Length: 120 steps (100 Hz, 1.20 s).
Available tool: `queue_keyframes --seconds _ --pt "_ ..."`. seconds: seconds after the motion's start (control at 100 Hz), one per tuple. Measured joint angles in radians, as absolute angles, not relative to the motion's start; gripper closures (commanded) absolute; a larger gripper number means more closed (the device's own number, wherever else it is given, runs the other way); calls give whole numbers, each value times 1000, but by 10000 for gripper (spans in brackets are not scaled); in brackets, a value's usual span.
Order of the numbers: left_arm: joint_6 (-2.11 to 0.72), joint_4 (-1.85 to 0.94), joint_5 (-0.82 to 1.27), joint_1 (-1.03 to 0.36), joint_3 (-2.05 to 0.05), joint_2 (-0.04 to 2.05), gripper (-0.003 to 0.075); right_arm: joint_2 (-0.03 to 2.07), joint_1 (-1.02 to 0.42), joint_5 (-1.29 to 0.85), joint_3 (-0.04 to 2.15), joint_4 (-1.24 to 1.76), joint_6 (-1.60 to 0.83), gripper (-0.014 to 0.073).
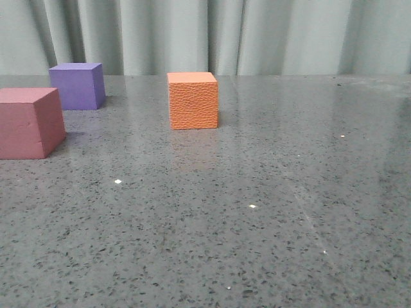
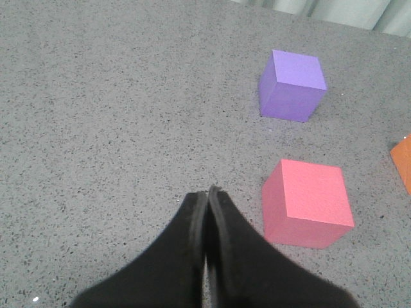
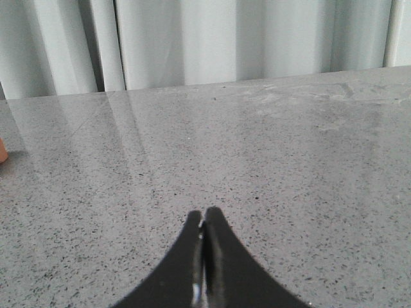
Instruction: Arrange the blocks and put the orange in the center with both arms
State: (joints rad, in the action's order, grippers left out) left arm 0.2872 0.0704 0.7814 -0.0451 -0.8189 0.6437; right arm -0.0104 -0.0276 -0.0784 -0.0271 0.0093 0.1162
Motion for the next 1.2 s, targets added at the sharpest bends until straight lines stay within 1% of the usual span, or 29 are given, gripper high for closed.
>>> queue_keyframes --seconds 0.04,0.11,0.15,0.16,0.18,0.23,0.25,0.26,0.3,0.35,0.37,0.41,0.52,0.72,0.83,0.97,1.07,1.2 --pt "287 72 779 -45 -819 645 676 -10 -28 -78 -27 9 116 661" --pt "287 74 762 -45 -819 645 569 -10 -28 -78 -27 9 116 661" --pt "287 75 756 -45 -819 645 482 -10 -28 -78 -27 9 116 661" --pt "287 75 754 -45 -819 645 449 -10 -28 -78 -27 9 116 661" --pt "287 75 749 -45 -819 645 416 -10 -28 -78 -27 9 116 661" --pt "287 75 743 -45 -819 645 274 -10 -28 -78 -27 9 116 661" --pt "287 75 740 -45 -819 645 239 -10 -28 -78 -27 9 116 661" --pt "287 75 740 -45 -819 645 205 -10 -28 -78 -27 9 116 661" --pt "287 76 739 -45 -819 645 114 -10 -28 -78 -27 9 116 661" --pt "287 87 736 -45 -819 645 38 -10 -28 -78 -27 9 116 661" --pt "287 90 736 -45 -819 645 18 -10 -28 -78 -27 9 116 661" --pt "287 101 735 -45 -819 645 16 -10 -28 -78 -27 9 116 661" --pt "287 112 733 -45 -819 645 60 -10 -28 -78 -27 9 116 661" --pt "267 74 731 -47 -825 661 61 -10 -28 -78 -27 9 116 661" --pt "262 21 731 -82 -851 715 61 -10 -28 -78 -27 9 116 661" --pt "260 -18 688 -185 -901 828 61 -10 -28 -78 -27 9 116 661" --pt "288 -23 623 -298 -947 928 62 -10 -28 -78 -27 9 116 661" --pt "399 55 549 -433 -1034 1085 62 -10 -28 -78 -27 9 116 661"
